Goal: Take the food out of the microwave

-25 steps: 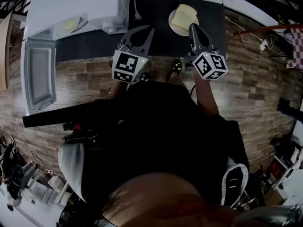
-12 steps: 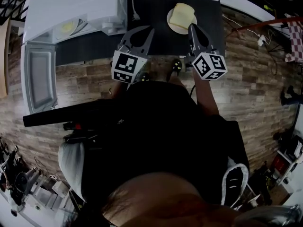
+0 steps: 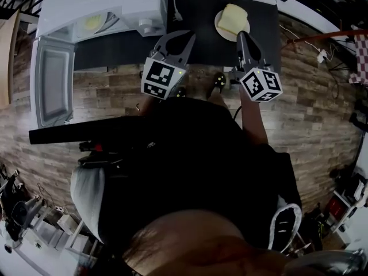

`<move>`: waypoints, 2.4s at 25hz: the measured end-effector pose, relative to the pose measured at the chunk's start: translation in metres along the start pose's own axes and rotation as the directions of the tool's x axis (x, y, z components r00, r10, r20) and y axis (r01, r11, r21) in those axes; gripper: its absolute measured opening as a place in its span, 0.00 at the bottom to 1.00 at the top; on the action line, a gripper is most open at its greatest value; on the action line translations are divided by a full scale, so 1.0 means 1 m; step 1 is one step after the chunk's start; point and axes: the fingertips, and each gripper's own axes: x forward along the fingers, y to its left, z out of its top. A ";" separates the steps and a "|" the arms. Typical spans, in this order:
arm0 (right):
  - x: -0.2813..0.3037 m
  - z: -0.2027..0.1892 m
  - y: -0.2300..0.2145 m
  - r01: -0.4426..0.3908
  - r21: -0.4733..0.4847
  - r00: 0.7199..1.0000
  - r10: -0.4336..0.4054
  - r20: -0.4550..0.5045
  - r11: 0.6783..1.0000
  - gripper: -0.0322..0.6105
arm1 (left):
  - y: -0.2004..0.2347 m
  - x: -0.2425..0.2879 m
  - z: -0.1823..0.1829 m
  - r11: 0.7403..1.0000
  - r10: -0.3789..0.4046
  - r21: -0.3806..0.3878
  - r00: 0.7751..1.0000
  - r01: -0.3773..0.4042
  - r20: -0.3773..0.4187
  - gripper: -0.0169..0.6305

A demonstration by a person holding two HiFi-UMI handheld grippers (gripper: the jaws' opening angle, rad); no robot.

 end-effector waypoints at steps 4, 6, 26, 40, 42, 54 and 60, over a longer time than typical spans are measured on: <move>0.003 -0.005 0.013 -0.019 -0.003 1.000 0.019 -0.009 1.000 0.05 | 0.005 -0.008 -0.006 1.000 0.010 -0.008 1.000 -0.010 -0.003 0.04; 0.003 -0.006 0.029 -0.025 -0.004 1.000 0.025 -0.011 1.000 0.05 | 0.011 -0.023 -0.006 1.000 0.017 -0.011 1.000 -0.017 -0.003 0.04; 0.018 -0.018 0.088 -0.111 0.036 0.994 0.112 -0.015 0.993 0.05 | 0.044 -0.091 -0.011 0.992 0.123 -0.032 0.992 -0.122 0.007 0.04; 0.029 -0.018 0.130 -0.250 0.040 0.968 0.250 0.001 0.968 0.05 | 0.053 -0.131 -0.021 0.970 0.238 -0.051 0.971 -0.238 0.002 0.04; 0.038 -0.021 0.136 -0.283 0.042 0.959 0.284 -0.003 0.958 0.05 | 0.061 -0.140 -0.026 0.960 0.275 -0.054 0.962 -0.274 -0.004 0.04; 0.074 -0.024 0.220 -0.515 0.096 0.856 0.517 -0.004 0.852 0.05 | 0.096 -0.210 -0.034 0.872 0.484 -0.076 0.875 -0.484 -0.017 0.04; 0.084 -0.037 0.248 -0.573 0.115 0.814 0.580 -0.027 0.811 0.05 | 0.109 -0.237 -0.042 0.835 0.544 -0.077 0.838 -0.545 -0.037 0.04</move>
